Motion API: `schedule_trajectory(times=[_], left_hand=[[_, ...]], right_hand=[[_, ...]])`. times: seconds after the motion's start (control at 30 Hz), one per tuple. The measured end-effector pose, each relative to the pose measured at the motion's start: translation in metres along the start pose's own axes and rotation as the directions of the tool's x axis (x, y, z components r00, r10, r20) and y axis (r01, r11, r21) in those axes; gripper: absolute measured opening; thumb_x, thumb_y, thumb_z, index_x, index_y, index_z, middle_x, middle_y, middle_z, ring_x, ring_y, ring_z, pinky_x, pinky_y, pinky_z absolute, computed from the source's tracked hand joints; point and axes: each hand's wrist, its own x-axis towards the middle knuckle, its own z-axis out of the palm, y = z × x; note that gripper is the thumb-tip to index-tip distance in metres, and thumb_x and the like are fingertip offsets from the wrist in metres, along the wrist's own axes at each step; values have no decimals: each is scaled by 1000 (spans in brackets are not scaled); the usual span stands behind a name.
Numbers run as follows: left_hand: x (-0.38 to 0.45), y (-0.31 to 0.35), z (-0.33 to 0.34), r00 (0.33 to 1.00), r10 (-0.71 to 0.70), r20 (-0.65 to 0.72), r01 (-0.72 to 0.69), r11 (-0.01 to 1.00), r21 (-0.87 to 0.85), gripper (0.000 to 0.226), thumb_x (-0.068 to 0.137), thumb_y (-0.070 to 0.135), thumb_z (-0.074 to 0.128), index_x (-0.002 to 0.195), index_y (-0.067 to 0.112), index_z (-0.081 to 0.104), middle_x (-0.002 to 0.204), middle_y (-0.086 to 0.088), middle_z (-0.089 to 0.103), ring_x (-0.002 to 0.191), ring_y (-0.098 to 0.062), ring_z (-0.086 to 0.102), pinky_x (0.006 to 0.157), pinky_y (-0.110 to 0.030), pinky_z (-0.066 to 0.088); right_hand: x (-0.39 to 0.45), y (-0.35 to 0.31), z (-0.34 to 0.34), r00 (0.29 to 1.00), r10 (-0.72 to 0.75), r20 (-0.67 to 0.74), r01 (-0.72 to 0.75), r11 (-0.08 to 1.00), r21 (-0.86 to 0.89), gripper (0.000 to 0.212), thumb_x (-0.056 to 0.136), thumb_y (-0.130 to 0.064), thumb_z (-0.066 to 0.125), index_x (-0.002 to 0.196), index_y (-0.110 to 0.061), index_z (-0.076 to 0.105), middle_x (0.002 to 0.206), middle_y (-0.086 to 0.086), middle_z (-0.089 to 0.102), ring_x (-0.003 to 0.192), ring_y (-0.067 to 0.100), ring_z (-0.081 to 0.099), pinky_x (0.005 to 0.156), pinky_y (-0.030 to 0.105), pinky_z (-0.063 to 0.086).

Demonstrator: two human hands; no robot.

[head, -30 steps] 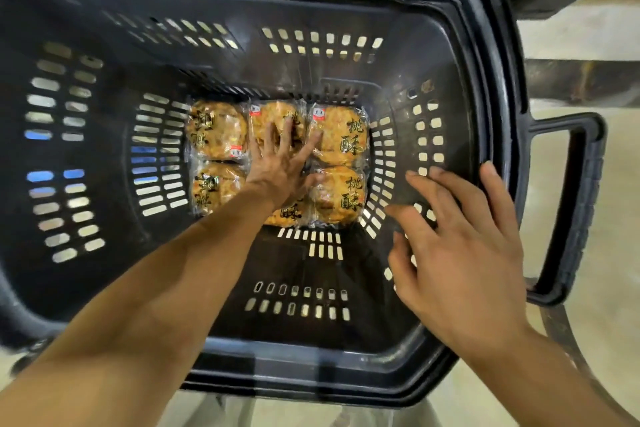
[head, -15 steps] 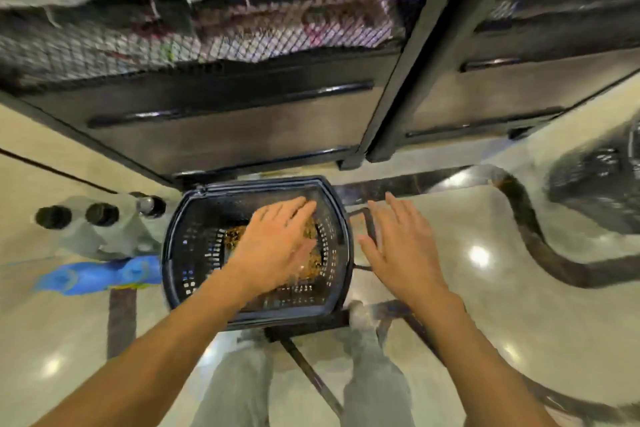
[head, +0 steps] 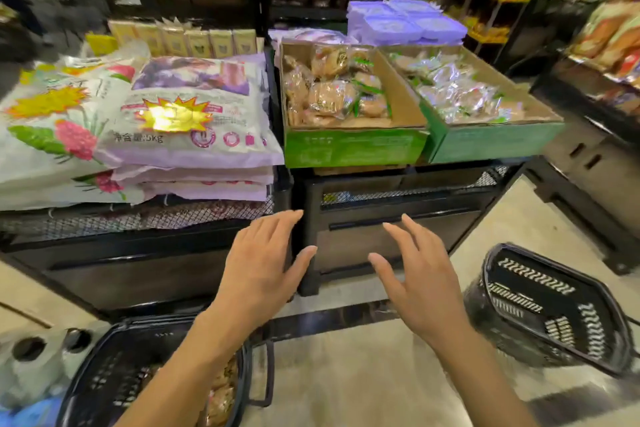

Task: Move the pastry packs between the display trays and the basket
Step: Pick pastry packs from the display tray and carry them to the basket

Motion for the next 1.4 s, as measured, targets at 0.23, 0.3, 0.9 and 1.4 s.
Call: schedule_trajectory(times=[0.23,0.3,0.9,1.4], left_hand=[[90,19,44,998,-12,-55,10,999,-39,53,96,52,49,135,16,55,125,-1,63,113,-24,60,94,-39,50],[120,15,64,997,-39,-64,34,996,-82,53,96,52,49,135,16,54,125,-1,63,114,-24,60,93,-41,52],[352,-124,154,947,-286,-147,277,958,-80,51,95,53,49,135,23,47,122,1,60,111,-22,55,97,-41,46],[357,-118,155,890,-432,-146,434,901,-18,52,96,46,52,138,16,55,130,2,59,120,-19,54,101,-39,48]], right_hand=[[75,60,-10,1000,6,-10,-6,1000,17,59,95,-59,41,137,-21,58,146,3,51,133,24,46,106,45,45],[102,74,-1,999,-14,30,15,1000,-18,59,96,-60,40,138,-21,58,145,2,52,132,23,47,106,43,46],[461,97,119,944,-141,299,156,987,-26,50,96,-53,56,136,-24,49,131,-3,56,120,20,53,86,33,44],[532,98,219,790,254,557,-555,683,475,71,66,-54,86,117,-15,56,100,-9,59,94,15,57,84,34,47]])
